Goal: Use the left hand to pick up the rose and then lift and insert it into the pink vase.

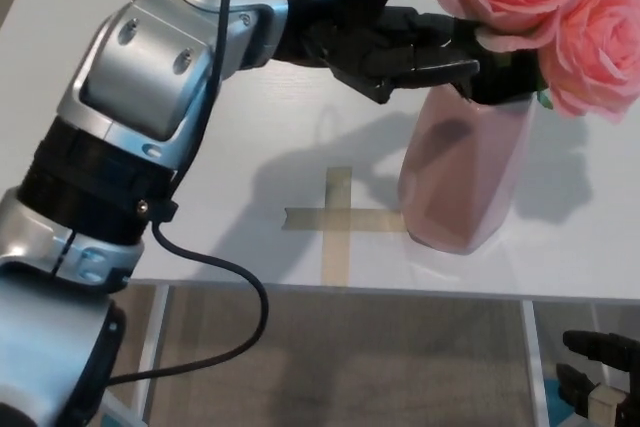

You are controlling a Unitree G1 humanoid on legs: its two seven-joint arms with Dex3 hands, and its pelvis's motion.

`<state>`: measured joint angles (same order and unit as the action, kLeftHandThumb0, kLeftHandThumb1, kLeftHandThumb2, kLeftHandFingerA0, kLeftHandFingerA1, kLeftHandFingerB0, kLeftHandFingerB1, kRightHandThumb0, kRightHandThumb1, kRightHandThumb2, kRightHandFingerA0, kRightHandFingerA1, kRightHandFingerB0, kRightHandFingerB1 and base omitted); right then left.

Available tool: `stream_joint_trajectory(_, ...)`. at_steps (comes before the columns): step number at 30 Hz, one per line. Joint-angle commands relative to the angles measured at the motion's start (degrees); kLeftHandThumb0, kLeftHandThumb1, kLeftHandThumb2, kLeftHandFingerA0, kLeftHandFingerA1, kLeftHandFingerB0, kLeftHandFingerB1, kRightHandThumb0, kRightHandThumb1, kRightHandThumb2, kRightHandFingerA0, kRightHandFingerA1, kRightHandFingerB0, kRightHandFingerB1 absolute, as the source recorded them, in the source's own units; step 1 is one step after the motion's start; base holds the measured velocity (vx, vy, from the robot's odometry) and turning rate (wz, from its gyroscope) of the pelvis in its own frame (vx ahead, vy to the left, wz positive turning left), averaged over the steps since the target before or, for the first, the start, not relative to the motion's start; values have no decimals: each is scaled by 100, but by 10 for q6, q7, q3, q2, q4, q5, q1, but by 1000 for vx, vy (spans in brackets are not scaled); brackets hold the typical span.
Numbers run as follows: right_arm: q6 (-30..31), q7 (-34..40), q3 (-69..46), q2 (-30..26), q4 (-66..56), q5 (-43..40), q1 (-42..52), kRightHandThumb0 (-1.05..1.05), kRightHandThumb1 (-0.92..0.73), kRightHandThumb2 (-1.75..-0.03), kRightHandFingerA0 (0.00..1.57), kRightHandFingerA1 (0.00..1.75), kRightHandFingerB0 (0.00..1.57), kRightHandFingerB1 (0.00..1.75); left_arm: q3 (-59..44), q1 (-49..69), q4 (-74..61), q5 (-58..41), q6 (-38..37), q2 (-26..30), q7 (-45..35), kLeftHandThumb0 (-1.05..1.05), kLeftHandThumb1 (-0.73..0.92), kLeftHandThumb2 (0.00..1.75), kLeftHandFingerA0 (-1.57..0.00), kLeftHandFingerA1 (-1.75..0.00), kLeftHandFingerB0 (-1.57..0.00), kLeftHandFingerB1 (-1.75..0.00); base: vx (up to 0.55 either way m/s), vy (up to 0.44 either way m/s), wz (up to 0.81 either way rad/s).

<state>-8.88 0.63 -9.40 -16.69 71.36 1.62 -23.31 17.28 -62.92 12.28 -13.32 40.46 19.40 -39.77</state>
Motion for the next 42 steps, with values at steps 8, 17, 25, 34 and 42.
stream_joint_trajectory(8,13,-3,7,1,1,2,-6,-28,-63,-59,69,44,58,41,-7,8,-17,13,-7,31,-44,-76,42,82,0,0,0,-1,0,0,0)
stream_joint_trajectory(17,13,-7,8,1,3,0,-4,-27,-63,-59,68,44,58,41,-49,20,-41,-4,0,84,-81,-75,42,81,0,0,0,-2,0,0,0)
stream_joint_trajectory(25,9,-8,6,1,4,-3,5,-27,-63,-58,69,44,59,41,-109,53,-77,-26,10,128,-104,-74,42,81,0,0,0,-3,0,0,0)
stream_joint_trajectory(34,8,-7,8,1,7,0,19,-27,-63,-58,70,44,59,41,-247,232,-226,-50,-44,179,-81,-73,41,81,0,-2,0,-5,0,0,0)
stream_joint_trajectory(42,2,-4,8,3,12,1,50,-27,-63,-58,70,44,59,41,-422,555,-422,-84,-128,91,-56,-46,43,54,-61,-44,-53,-38,0,0,0)
